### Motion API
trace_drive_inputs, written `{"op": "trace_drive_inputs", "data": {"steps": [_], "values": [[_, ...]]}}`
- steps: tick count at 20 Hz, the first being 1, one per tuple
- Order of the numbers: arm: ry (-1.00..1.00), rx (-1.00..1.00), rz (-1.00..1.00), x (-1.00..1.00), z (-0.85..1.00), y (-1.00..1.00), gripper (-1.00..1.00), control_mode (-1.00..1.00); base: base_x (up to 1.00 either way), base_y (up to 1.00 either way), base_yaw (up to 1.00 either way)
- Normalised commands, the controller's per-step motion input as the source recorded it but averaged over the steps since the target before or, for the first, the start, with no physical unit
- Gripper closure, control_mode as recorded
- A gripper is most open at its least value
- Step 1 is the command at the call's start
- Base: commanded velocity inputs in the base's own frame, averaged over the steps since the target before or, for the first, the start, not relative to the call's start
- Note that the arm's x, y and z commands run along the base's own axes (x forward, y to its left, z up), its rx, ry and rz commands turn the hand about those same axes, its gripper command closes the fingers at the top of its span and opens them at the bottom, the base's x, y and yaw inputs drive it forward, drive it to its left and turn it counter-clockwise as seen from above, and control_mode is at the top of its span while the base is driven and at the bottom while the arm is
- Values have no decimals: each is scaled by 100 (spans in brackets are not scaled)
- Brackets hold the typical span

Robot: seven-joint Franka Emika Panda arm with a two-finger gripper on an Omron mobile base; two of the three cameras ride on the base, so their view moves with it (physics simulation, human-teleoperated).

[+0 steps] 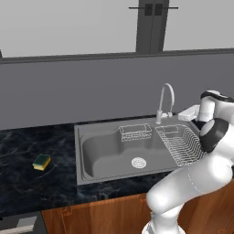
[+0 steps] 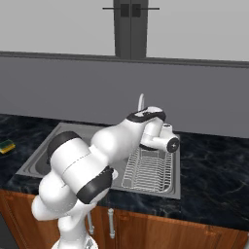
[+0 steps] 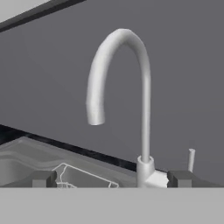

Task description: Soak the sponge with water for a few seconds and then drop it inside the sink.

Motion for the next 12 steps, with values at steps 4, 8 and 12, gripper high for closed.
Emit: {"op": "trace_drive_inputs", "data": {"steps": [4,8,12], "values": [[-2,12,0,10,-1,-12,-100,-100,0,0,0],[0,15,2,4,0,-9,-100,-100,0,0,0],[0,11,6,6,0,-9,-100,-100,0,0,0]]}}
